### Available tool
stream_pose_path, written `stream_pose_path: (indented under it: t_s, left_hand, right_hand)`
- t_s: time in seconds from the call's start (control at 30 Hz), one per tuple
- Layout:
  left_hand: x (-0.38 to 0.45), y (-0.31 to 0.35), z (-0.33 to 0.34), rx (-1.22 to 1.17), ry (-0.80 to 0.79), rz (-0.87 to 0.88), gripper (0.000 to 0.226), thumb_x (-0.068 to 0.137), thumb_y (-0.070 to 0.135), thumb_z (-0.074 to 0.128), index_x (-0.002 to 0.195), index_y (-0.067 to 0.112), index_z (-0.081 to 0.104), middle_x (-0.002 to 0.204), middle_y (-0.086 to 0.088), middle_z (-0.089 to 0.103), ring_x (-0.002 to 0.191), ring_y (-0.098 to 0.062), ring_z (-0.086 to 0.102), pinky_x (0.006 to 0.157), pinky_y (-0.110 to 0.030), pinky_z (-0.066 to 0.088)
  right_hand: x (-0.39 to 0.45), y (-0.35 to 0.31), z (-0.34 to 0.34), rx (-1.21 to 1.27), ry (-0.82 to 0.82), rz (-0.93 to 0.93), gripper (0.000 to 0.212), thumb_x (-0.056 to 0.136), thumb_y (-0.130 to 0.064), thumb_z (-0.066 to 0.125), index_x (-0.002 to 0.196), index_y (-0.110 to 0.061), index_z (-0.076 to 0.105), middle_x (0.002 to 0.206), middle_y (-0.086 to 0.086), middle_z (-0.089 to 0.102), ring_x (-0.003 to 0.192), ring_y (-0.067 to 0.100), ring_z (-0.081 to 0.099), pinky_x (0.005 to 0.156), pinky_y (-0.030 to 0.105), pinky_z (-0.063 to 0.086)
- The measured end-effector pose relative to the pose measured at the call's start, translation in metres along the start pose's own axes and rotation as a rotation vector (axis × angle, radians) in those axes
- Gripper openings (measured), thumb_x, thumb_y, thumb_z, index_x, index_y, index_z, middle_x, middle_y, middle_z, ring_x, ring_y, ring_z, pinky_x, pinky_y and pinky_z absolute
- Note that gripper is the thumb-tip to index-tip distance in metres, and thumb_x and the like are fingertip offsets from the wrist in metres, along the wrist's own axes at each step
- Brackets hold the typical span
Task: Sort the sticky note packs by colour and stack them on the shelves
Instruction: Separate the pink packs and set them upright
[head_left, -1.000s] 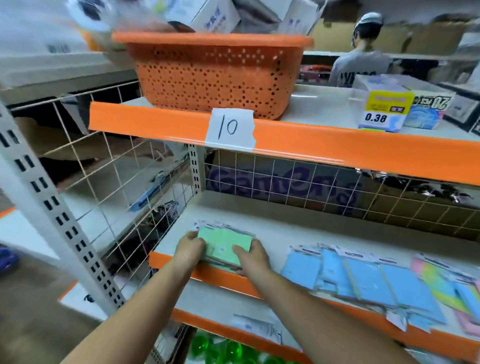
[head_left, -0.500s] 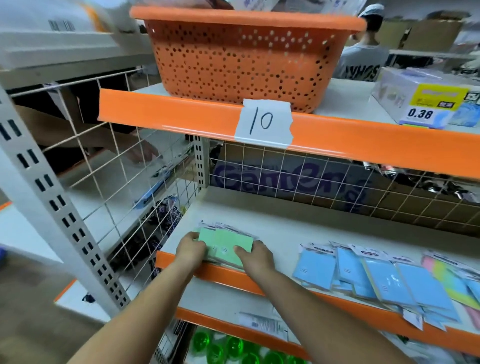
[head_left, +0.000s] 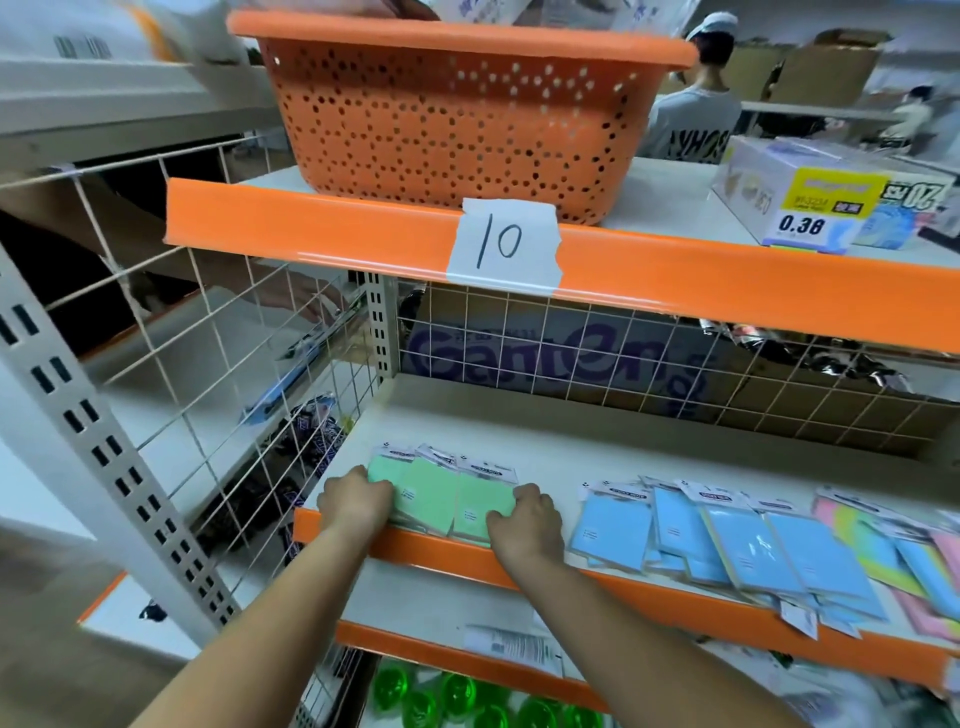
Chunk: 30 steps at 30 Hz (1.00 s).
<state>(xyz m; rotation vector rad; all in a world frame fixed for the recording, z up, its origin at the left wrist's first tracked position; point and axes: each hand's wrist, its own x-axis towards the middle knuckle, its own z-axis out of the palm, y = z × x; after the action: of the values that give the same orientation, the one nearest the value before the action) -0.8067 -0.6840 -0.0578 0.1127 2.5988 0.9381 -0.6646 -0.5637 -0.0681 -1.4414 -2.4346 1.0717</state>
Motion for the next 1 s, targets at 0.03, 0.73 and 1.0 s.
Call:
stream_pose_path:
  t_s: [0.03, 0.73, 1.0]
  left_hand:
    - [-0.001, 0.001, 0.0, 0.023, 0.01, 0.006, 0.056, 0.087, 0.024, 0.053, 0.141, 0.014, 0.042, 0.143, -0.017, 0.042, 0.13, -0.036, 0.036, 0.104, -0.037, 0.032]
    - [-0.028, 0.041, 0.01, 0.152, 0.151, 0.199, 0.053, 0.092, 0.03, 0.048, 0.141, 0.016, 0.04, 0.144, -0.012, 0.041, 0.133, -0.032, 0.032, 0.105, -0.044, 0.028]
    - [-0.076, 0.093, 0.045, 0.041, 0.066, 0.372, 0.043, 0.088, 0.031, 0.052, 0.129, 0.017, 0.053, 0.133, -0.011, 0.053, 0.123, -0.032, 0.045, 0.102, -0.04, 0.038]
  right_hand:
    - [-0.001, -0.001, 0.001, 0.006, 0.0, -0.003, 0.045, 0.092, -0.025, 0.055, 0.134, -0.014, 0.044, 0.132, 0.007, 0.048, 0.123, 0.026, 0.046, 0.094, 0.031, 0.042]
    - [-0.01, 0.008, -0.026, 0.135, -0.117, -0.068, 0.041, 0.091, -0.017, 0.052, 0.131, -0.014, 0.051, 0.133, 0.009, 0.052, 0.117, 0.025, 0.053, 0.09, 0.025, 0.044]
    - [-0.022, 0.02, -0.075, 0.336, 0.046, -0.138, 0.027, 0.09, -0.014, 0.053, 0.116, -0.015, 0.06, 0.112, 0.004, 0.064, 0.104, 0.024, 0.061, 0.088, 0.032, 0.049]
